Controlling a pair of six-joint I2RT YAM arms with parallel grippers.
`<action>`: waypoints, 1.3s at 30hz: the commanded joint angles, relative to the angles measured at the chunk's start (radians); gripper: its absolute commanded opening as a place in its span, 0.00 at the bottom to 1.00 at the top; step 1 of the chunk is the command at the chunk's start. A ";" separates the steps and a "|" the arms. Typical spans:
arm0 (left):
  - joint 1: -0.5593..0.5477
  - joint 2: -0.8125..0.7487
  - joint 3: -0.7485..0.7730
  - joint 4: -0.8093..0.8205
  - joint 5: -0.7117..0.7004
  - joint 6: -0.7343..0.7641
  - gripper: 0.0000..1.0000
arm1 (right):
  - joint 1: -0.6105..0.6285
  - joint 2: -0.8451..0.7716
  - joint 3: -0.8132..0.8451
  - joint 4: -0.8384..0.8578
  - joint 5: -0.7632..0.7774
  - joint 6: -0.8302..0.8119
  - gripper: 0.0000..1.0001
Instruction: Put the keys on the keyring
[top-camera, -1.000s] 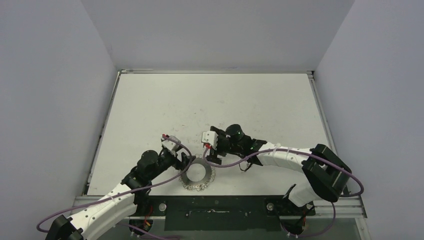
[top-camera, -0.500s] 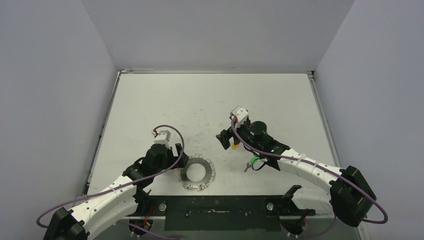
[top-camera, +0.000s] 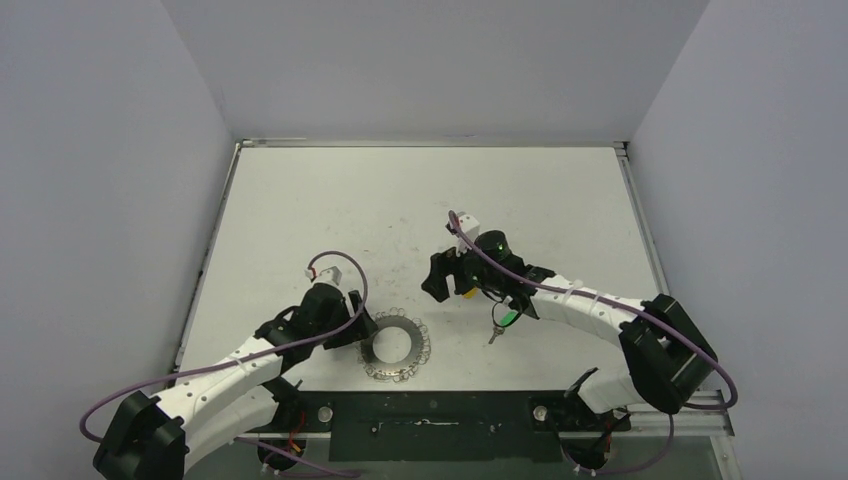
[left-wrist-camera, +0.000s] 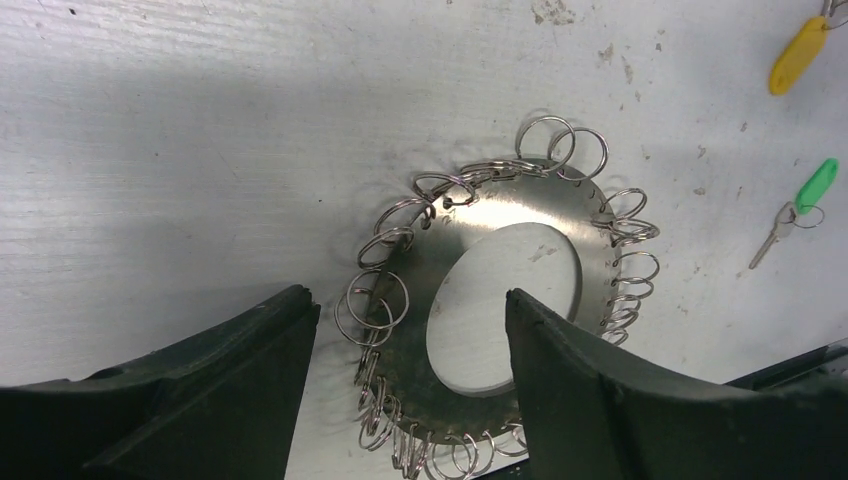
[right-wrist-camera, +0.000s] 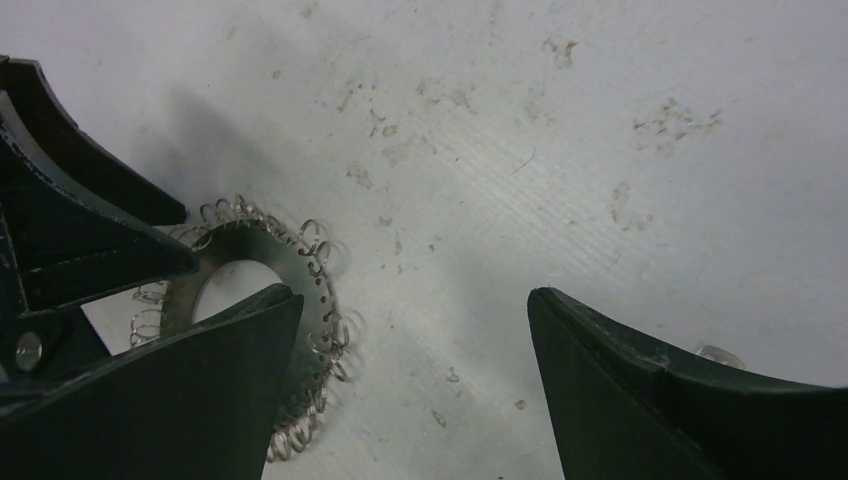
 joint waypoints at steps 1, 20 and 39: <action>0.007 -0.010 -0.036 0.045 0.044 -0.064 0.66 | 0.024 0.059 -0.028 0.070 -0.150 0.139 0.82; 0.015 0.014 -0.035 0.099 0.056 -0.033 0.53 | 0.163 0.186 -0.044 -0.011 -0.096 0.233 0.21; 0.024 -0.120 -0.033 0.005 -0.007 0.036 0.59 | 0.071 0.229 0.194 -0.180 0.007 0.038 0.19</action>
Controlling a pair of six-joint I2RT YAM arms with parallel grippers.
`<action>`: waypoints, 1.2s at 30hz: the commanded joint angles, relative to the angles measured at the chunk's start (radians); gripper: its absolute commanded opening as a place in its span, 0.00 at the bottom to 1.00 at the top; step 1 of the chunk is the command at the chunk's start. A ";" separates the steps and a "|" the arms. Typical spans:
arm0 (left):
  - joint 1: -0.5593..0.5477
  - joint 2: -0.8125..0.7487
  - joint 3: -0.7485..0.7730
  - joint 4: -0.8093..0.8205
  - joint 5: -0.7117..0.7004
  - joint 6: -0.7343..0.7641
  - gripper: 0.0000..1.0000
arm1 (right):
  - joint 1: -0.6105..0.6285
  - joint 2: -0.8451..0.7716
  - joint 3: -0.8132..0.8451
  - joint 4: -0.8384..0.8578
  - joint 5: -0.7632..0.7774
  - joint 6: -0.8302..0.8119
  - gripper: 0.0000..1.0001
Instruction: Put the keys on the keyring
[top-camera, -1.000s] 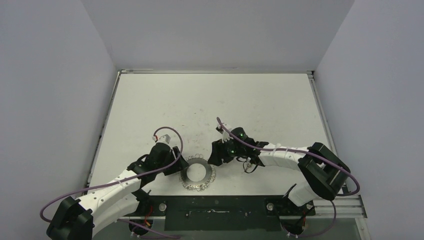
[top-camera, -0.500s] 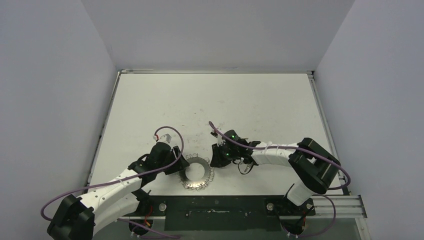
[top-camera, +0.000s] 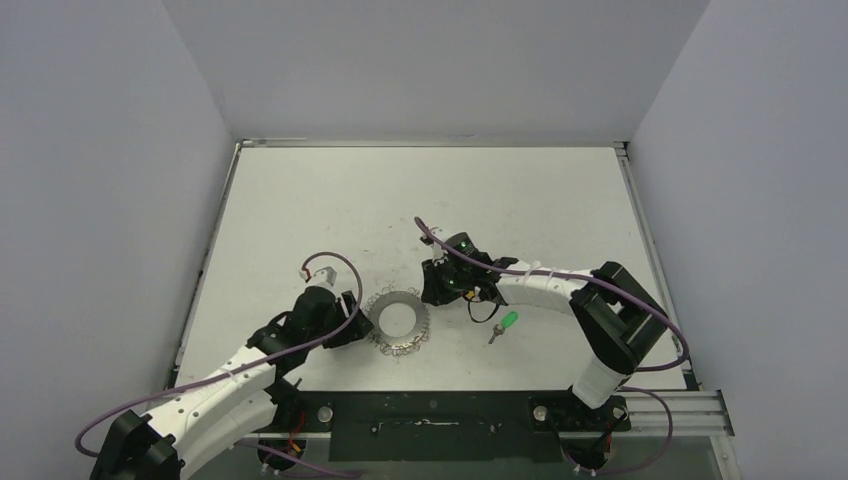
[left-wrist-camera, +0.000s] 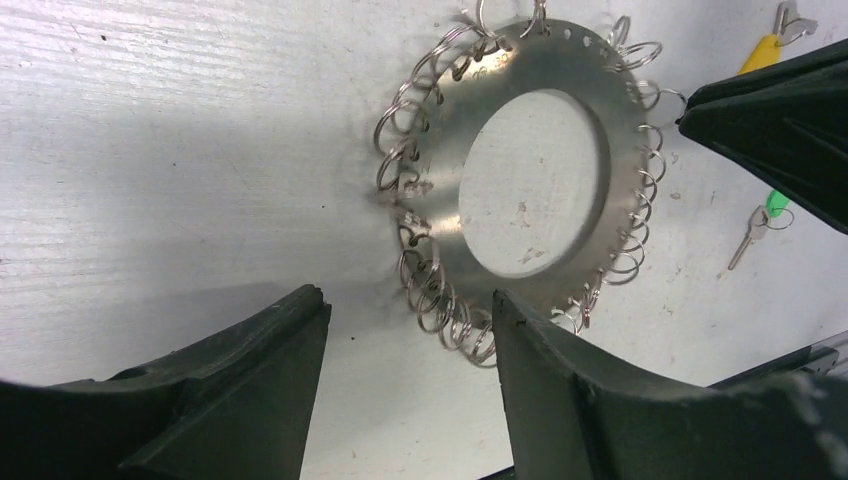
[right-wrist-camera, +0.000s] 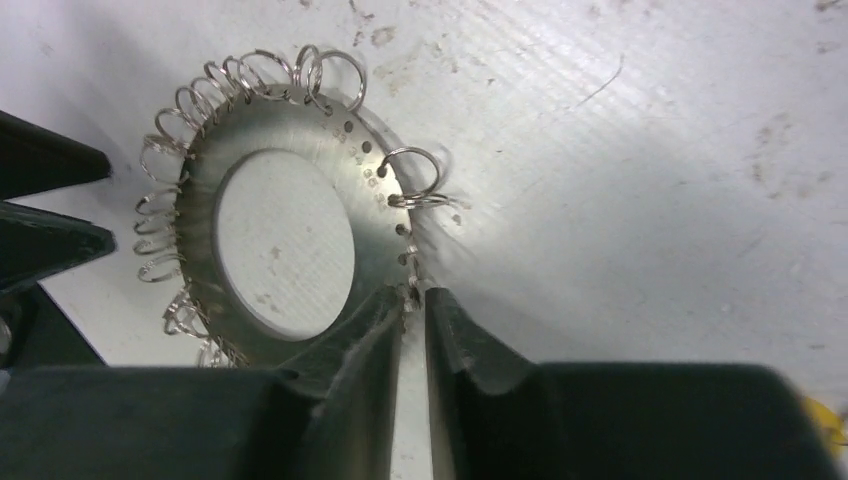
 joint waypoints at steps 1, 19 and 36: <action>0.007 -0.029 0.008 -0.012 -0.005 0.049 0.62 | -0.005 -0.071 0.040 -0.046 0.065 -0.061 0.33; 0.019 0.130 0.069 0.040 0.036 0.087 0.65 | 0.047 -0.023 -0.062 -0.012 0.032 0.078 0.34; 0.015 0.074 0.145 -0.011 0.065 0.147 0.60 | 0.047 -0.036 0.036 -0.129 0.100 -0.012 0.52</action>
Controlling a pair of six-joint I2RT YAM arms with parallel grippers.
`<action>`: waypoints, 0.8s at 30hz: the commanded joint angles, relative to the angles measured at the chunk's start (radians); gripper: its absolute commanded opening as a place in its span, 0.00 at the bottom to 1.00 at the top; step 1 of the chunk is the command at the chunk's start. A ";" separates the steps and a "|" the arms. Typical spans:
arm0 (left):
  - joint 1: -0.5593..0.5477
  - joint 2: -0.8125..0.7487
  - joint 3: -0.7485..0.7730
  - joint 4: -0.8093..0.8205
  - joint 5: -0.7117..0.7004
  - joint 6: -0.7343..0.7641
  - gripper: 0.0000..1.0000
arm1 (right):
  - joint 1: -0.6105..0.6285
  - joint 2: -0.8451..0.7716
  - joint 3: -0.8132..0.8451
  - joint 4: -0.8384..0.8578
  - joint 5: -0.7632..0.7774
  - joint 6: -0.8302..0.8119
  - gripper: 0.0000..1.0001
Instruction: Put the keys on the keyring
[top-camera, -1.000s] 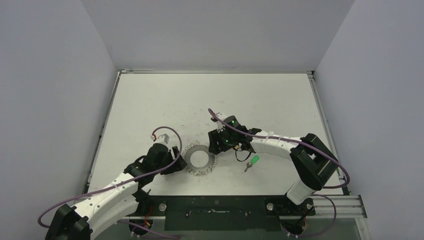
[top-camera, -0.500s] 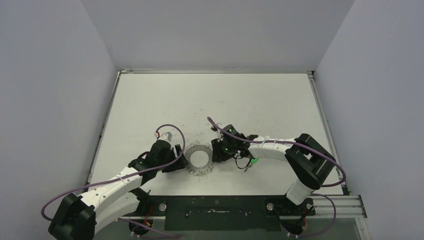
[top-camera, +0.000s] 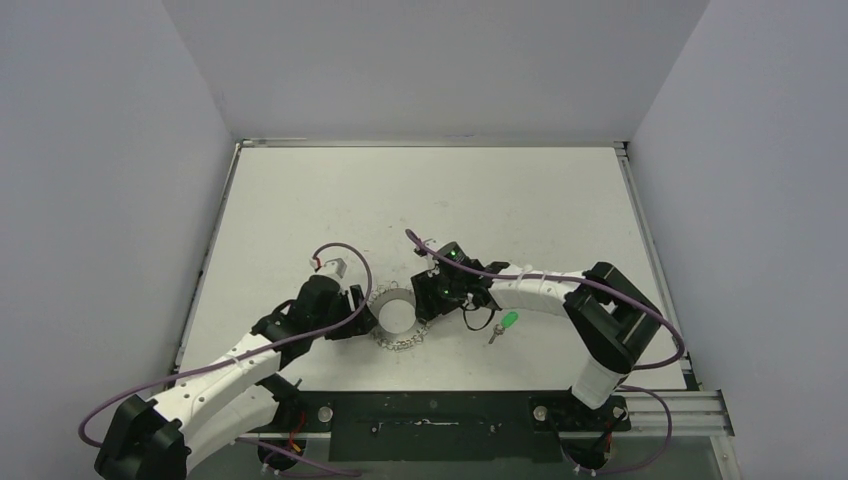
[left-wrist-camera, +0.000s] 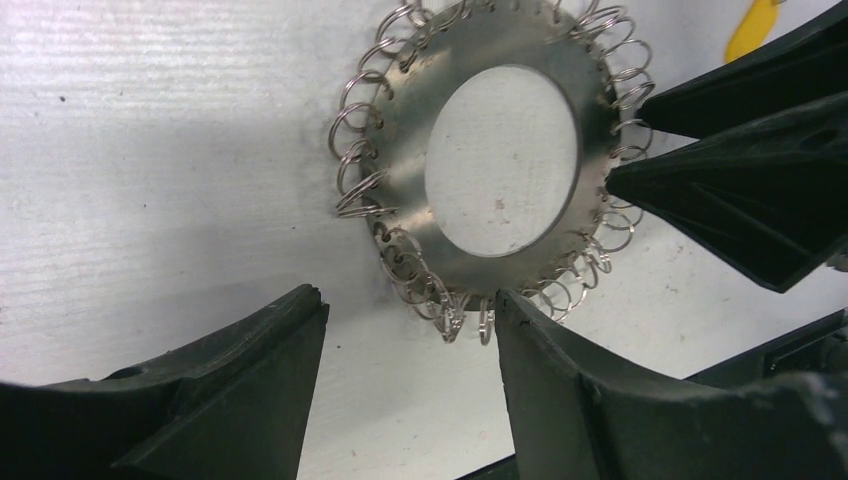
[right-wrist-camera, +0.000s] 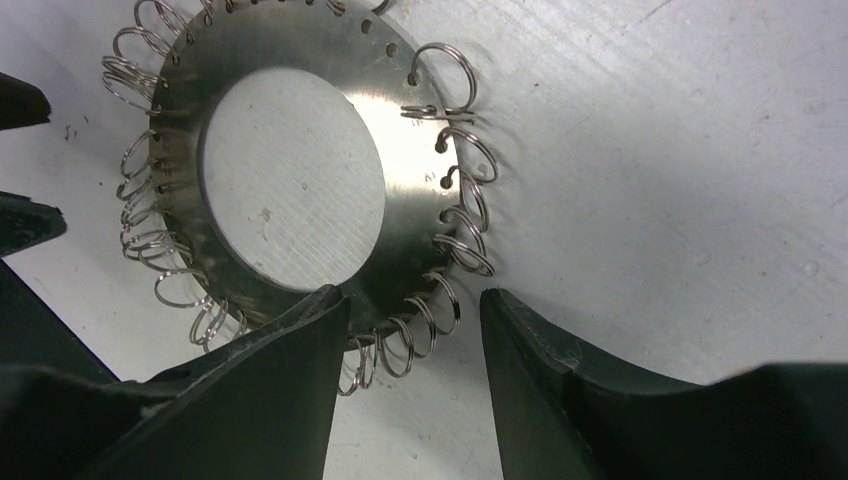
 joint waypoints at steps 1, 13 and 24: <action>0.002 -0.011 0.080 -0.001 0.017 0.040 0.60 | 0.000 -0.077 0.018 -0.057 0.054 -0.026 0.52; -0.001 0.025 0.096 -0.023 -0.030 0.045 0.56 | 0.013 -0.102 -0.047 -0.061 0.045 0.096 0.49; 0.000 0.005 0.086 -0.032 -0.045 0.050 0.55 | 0.003 0.051 0.053 -0.026 0.042 0.049 0.19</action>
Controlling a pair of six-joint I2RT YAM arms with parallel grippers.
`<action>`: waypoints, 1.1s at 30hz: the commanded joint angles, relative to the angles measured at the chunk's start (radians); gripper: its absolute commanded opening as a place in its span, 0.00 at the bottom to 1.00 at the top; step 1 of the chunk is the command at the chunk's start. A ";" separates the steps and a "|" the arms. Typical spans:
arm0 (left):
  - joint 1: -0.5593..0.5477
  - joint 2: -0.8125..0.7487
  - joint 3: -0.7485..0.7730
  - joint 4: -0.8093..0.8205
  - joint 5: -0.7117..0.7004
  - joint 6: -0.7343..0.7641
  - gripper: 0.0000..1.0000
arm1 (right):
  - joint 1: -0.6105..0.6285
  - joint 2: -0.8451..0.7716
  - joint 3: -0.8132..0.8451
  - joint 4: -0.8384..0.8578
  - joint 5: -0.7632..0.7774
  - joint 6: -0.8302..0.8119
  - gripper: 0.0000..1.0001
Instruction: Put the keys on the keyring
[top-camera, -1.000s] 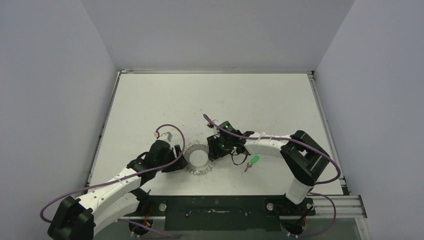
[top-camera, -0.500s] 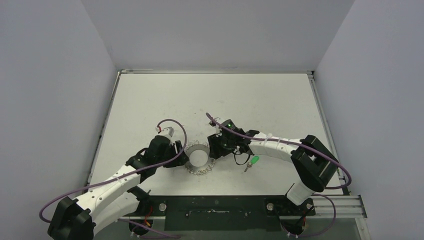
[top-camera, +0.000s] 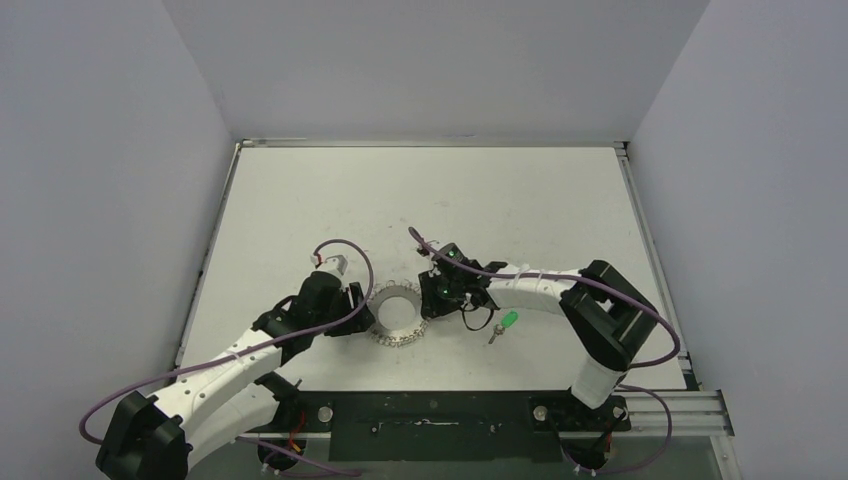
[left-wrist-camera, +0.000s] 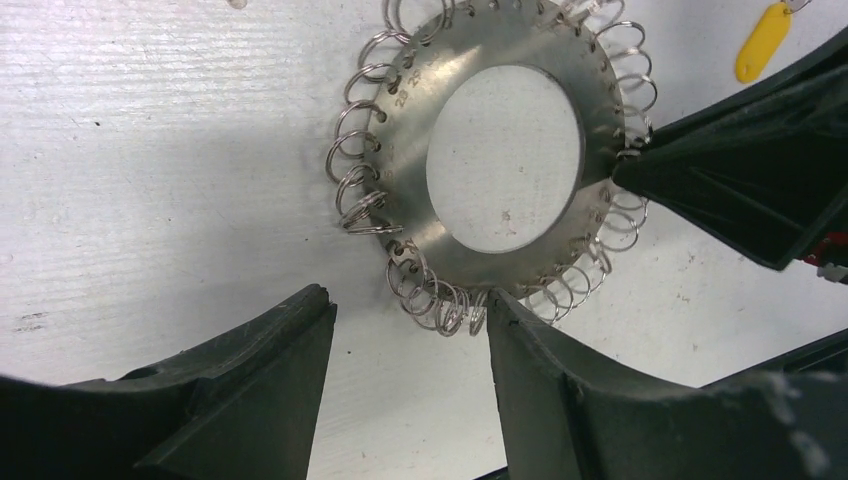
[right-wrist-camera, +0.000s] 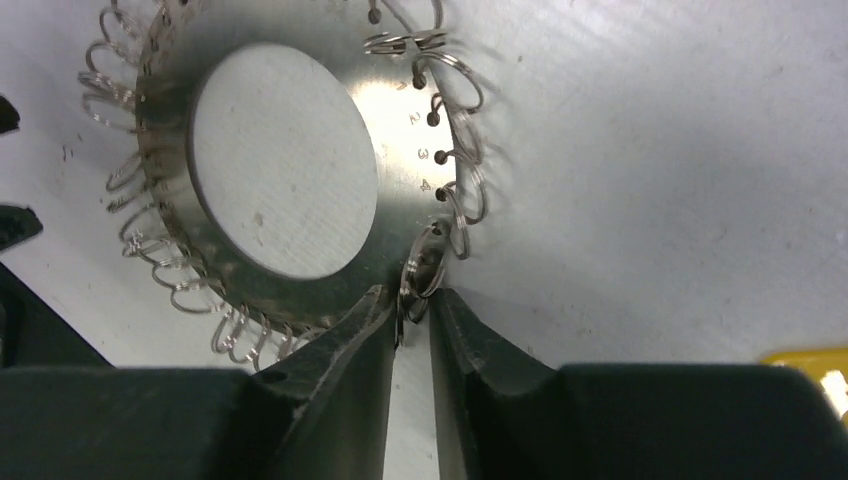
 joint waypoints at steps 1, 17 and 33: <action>-0.001 -0.024 0.030 -0.002 -0.020 0.013 0.55 | -0.008 0.077 0.097 -0.004 0.033 -0.051 0.15; 0.002 -0.040 -0.023 0.040 -0.013 -0.019 0.56 | -0.008 0.063 0.336 -0.214 0.157 -0.194 0.50; 0.090 0.130 0.018 0.156 0.168 -0.030 0.57 | 0.069 0.101 0.297 -0.035 -0.069 0.025 0.25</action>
